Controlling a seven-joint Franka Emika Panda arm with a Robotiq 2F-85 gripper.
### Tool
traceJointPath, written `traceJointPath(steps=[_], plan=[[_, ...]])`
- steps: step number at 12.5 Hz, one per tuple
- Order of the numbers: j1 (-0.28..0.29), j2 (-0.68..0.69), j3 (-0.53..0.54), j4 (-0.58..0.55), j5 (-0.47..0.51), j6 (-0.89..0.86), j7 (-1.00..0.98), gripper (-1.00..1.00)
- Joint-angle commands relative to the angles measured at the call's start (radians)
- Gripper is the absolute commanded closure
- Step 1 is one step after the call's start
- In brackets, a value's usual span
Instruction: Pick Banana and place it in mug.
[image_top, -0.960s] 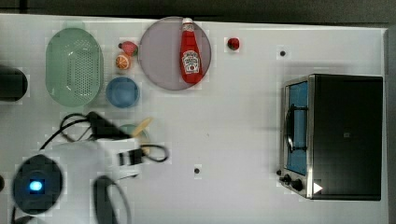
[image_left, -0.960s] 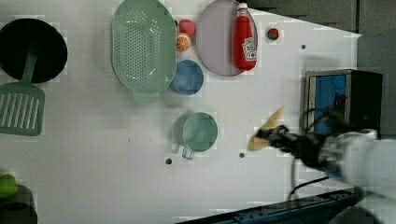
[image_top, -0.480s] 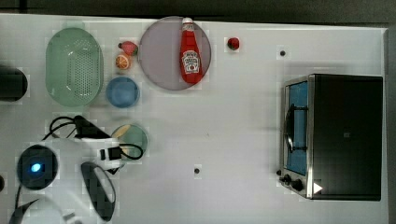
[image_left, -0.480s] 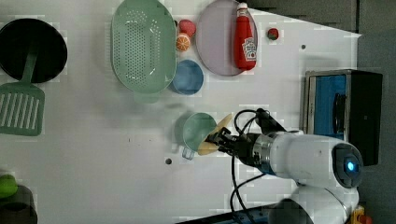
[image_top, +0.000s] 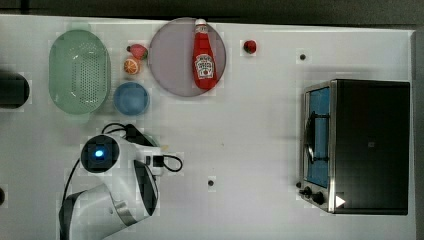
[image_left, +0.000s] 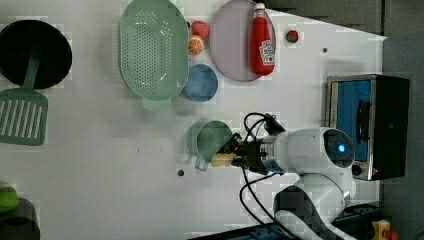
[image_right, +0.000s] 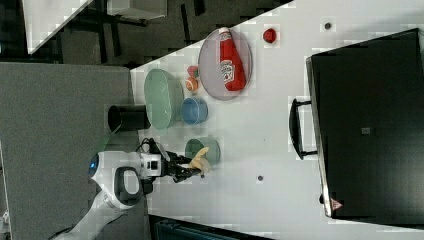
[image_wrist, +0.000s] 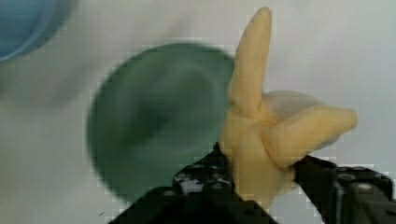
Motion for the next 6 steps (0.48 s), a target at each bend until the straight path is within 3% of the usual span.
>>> traceJointPath(steps=[1,2,6], plan=[[0.002,-0.037,0.019,0.062,0.008,0.027,0.04,-0.76],[0.001,-0.037,0.016,0.064,0.008,0.03,0.04,-1.0],[-0.006,-0.097,-0.021,0.085,0.012,-0.01,0.04,-1.0]])
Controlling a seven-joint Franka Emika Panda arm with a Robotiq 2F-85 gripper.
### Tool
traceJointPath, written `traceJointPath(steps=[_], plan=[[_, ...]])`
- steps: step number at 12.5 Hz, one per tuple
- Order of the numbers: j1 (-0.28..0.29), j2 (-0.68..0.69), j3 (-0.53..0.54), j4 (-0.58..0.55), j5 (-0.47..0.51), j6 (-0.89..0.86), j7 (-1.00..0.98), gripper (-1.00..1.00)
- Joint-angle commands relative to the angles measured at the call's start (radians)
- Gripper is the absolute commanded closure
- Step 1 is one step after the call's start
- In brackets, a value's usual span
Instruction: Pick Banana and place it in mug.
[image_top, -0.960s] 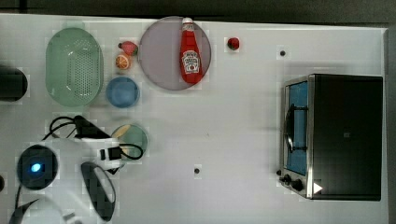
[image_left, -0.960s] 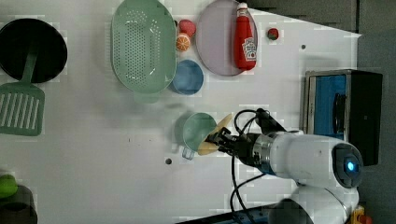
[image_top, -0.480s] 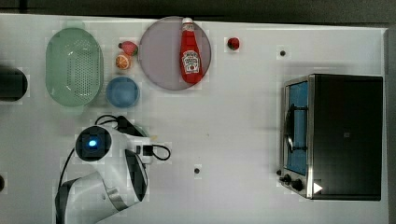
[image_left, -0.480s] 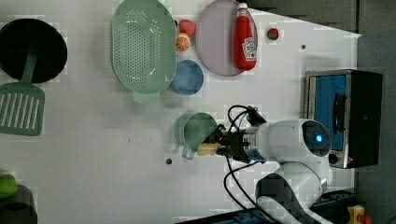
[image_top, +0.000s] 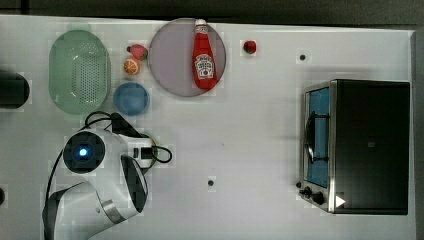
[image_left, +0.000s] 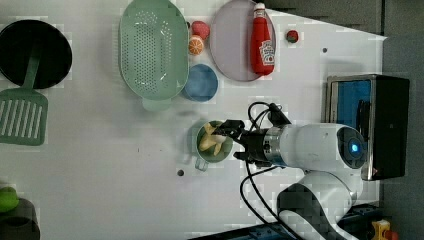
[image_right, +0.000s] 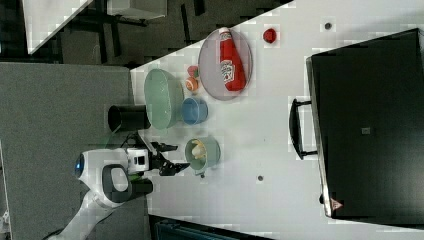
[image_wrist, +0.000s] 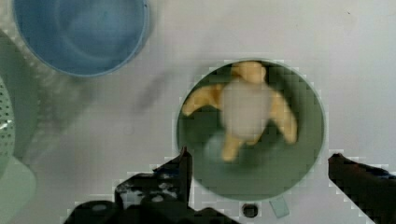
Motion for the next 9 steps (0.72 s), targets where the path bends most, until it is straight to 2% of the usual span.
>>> traceJointPath(steps=[1,5,9], plan=[[-0.026,-0.112,-0.05,0.032,-0.006,-0.09,0.024,-1.0],[-0.039,-0.274,-0.178,0.155,-0.006,-0.398,-0.114,-1.0],[-0.046,-0.366,-0.346,0.299,-0.007,-0.609,-0.204,-1.0]])
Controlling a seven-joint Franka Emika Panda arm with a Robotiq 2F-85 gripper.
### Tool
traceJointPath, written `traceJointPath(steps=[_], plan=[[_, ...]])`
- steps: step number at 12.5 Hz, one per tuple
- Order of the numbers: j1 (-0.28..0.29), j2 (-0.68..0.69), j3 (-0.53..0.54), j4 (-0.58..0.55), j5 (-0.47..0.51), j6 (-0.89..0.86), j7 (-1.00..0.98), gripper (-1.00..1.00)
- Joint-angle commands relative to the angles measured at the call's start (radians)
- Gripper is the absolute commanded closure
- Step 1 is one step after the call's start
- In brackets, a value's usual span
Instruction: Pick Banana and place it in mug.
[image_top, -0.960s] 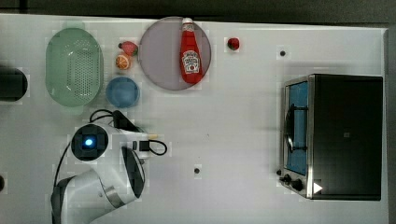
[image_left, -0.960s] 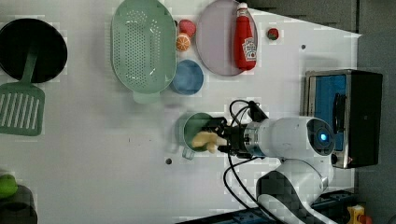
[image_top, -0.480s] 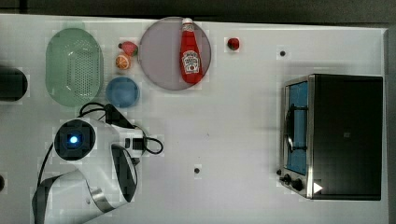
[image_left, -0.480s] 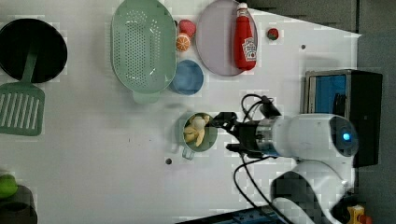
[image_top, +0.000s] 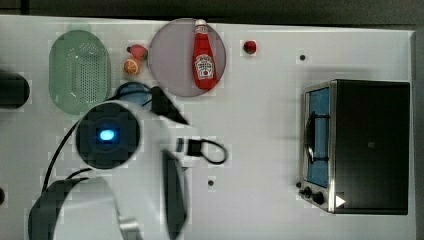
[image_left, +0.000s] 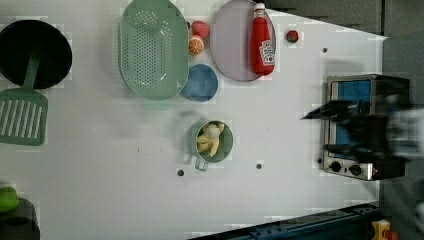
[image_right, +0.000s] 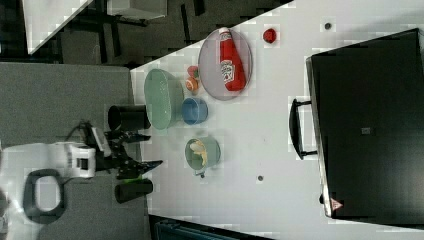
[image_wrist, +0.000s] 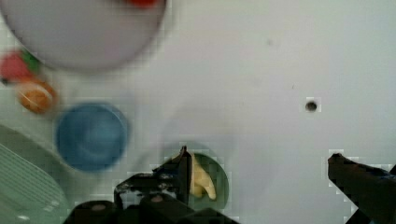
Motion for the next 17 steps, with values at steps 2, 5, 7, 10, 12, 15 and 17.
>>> traceJointPath(steps=[2,5,7,10,12,15,17], plan=[[-0.039,-0.066,-0.146,0.124,0.007,-0.14,-0.169,-1.0],[-0.042,-0.096,-0.23,0.154,0.0,-0.183,-0.262,-1.0],[-0.042,-0.098,-0.262,0.153,-0.018,-0.205,-0.338,-1.0],[-0.043,-0.092,-0.269,0.152,-0.028,-0.244,-0.339,-1.0],[-0.043,-0.09,-0.266,0.152,-0.045,-0.283,-0.339,-1.0],[-0.043,-0.085,-0.264,0.151,-0.045,-0.279,-0.339,-1.0],[-0.043,-0.085,-0.264,0.151,-0.045,-0.279,-0.339,-1.0]])
